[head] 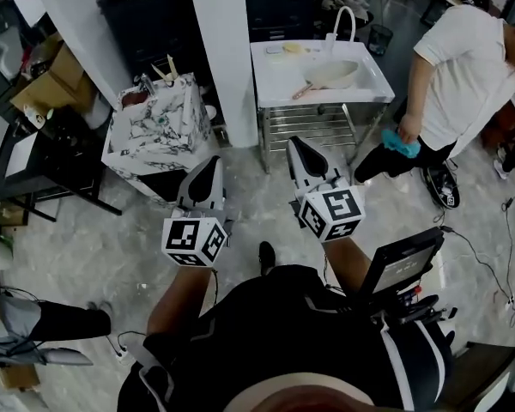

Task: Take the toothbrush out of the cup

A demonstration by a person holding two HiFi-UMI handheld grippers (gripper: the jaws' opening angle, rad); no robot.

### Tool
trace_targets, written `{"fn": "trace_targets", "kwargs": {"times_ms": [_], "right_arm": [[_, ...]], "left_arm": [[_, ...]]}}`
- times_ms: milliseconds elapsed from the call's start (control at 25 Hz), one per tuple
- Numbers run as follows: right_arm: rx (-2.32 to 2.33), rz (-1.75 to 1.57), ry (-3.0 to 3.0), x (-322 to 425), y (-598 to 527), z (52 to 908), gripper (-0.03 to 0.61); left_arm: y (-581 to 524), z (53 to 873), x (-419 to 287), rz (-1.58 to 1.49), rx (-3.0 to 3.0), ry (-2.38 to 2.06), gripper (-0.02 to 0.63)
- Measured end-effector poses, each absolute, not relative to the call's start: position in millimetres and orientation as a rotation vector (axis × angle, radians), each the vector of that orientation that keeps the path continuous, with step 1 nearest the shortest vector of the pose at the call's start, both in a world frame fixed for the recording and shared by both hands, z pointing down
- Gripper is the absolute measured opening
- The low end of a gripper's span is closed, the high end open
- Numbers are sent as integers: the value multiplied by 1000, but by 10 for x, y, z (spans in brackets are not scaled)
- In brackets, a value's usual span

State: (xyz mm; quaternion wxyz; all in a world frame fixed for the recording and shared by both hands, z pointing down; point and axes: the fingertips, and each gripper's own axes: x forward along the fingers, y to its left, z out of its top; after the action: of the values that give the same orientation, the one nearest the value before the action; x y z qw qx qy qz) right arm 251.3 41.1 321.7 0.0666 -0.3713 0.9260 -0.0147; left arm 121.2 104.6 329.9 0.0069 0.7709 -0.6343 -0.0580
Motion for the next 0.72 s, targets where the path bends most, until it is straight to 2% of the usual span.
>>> {"fn": "trace_targets", "kwargs": {"times_ms": [720], "right_arm": [[-1161,-59,2832,2104,-919,3328,23]], "left_arm": [[-372,3435,821,-164,2388,-1892,0]]}}
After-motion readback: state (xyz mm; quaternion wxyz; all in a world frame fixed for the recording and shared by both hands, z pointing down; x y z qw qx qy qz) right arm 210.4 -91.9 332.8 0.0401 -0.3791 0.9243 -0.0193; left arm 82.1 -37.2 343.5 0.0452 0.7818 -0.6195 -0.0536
